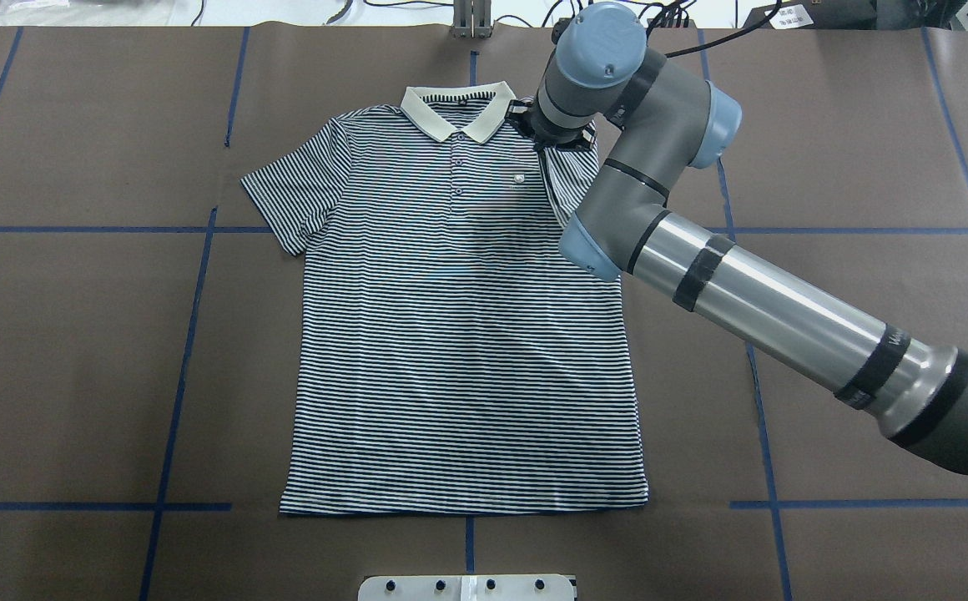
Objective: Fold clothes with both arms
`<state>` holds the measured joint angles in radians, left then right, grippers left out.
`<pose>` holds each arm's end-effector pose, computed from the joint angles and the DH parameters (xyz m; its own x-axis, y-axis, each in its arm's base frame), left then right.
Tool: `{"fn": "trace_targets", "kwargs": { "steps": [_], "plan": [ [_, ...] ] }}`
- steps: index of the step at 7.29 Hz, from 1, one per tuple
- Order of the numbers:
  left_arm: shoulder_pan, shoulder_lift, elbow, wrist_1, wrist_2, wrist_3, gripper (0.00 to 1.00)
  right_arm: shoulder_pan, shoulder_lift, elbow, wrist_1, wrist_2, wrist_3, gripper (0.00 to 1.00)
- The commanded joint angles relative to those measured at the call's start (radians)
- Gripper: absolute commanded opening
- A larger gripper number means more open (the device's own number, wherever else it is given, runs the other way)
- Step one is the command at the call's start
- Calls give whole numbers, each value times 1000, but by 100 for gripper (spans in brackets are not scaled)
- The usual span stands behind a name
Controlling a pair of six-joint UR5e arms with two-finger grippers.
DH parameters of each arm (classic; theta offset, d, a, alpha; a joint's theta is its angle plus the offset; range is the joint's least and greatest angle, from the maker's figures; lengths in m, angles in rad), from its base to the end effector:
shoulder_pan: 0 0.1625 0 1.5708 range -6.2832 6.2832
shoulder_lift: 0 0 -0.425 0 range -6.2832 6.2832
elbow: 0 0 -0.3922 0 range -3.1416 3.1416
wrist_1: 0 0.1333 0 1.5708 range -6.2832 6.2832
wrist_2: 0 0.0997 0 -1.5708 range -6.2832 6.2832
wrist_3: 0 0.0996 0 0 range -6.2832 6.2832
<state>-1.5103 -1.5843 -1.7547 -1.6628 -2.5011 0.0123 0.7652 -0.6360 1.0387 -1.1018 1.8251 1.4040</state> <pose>-0.0229 -0.5052 0.5391 0.5819 0.2763 -0.7649 -0.0651 0.9533 0.2948 -0.5314 -0.6604 0.2470 0.5460 0.3015 0.7817 -0.4471 0.8939 -0.0326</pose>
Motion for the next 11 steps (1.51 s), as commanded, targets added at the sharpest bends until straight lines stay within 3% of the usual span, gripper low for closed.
{"fn": "trace_targets", "kwargs": {
  "steps": [1,2,4,5,7,8,9,11],
  "plan": [
    [1,0,-2,0,-4,0,100,-3,39,-63,-3,-29,3,0],
    [-1,-2,-2,-5,-5,0,100,-3,38,-66,-1,-41,0,99],
    [5,-14,23,-150,-5,-62,100,-4,39,-43,0,-52,-2,100],
    [66,-29,27,-273,-5,-236,100,3,7,25,0,-47,-2,100],
    [241,-174,130,-428,5,-494,100,26,-136,230,2,-24,-2,100],
    [304,-275,202,-419,27,-564,99,64,-237,345,3,62,-3,100],
    [333,-351,280,-420,97,-645,97,116,-328,435,3,167,-11,100],
    [451,-454,368,-423,326,-826,96,172,-434,532,5,252,-42,100]
  ]
}}
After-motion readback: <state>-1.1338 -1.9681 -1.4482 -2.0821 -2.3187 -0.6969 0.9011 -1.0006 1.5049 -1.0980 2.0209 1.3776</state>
